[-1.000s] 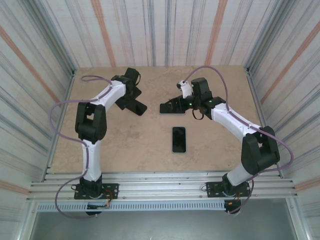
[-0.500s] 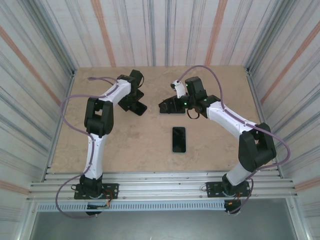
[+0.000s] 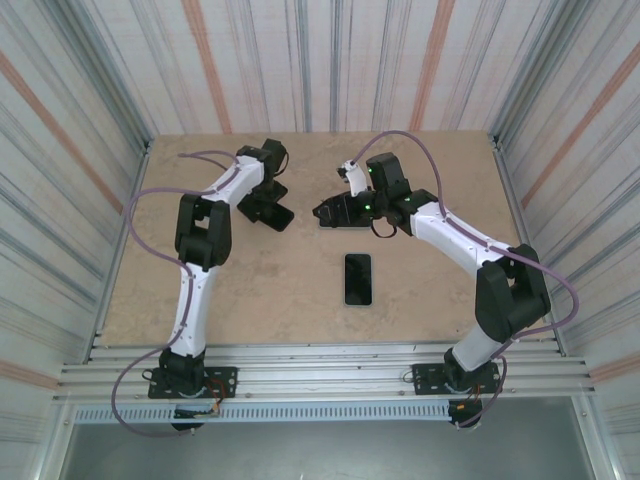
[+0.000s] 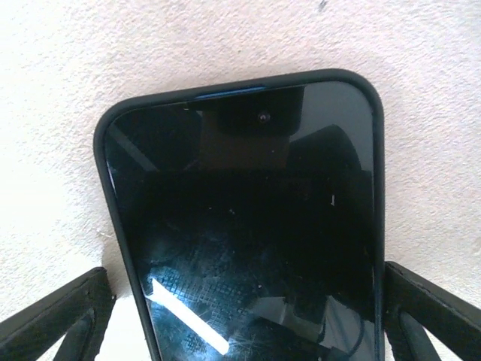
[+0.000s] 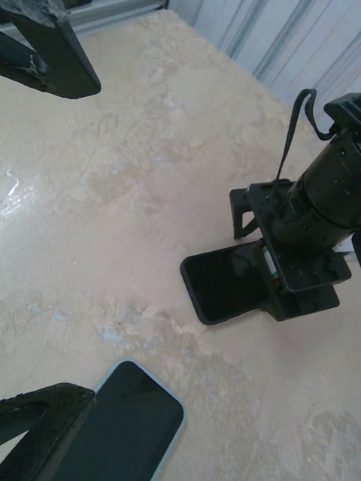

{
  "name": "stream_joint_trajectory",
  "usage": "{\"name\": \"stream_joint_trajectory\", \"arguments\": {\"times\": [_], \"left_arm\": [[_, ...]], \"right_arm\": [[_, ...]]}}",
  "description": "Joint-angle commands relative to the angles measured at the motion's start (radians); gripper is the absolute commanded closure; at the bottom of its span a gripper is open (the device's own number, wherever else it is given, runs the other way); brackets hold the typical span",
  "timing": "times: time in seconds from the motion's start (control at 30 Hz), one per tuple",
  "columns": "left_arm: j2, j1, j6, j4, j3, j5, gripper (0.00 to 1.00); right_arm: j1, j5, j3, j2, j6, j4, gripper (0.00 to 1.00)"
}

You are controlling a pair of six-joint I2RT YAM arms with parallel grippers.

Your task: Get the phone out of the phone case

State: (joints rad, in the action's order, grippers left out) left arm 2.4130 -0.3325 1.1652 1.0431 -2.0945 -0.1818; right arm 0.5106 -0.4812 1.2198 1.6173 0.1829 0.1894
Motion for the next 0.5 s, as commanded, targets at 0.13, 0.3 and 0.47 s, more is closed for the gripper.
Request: {"name": "stream_joint_trajectory", "arguments": {"times": [0.13, 0.3, 0.47], "left_arm": [[0.047, 0.017, 0.024, 0.108, -0.012, 0.027, 0.16], [0.026, 0.018, 0.012, 0.094, -0.001, 0.015, 0.29], [-0.033, 0.025, -0.038, 0.049, 0.019, 0.017, 0.33]], "right_arm": [[0.005, -0.028, 0.015, 0.01, 0.062, -0.005, 0.01], [0.005, -0.034, 0.006, 0.01, 0.107, -0.031, 0.01], [0.006, -0.046, -0.022, 0.01, 0.173, -0.084, 0.01]]}}
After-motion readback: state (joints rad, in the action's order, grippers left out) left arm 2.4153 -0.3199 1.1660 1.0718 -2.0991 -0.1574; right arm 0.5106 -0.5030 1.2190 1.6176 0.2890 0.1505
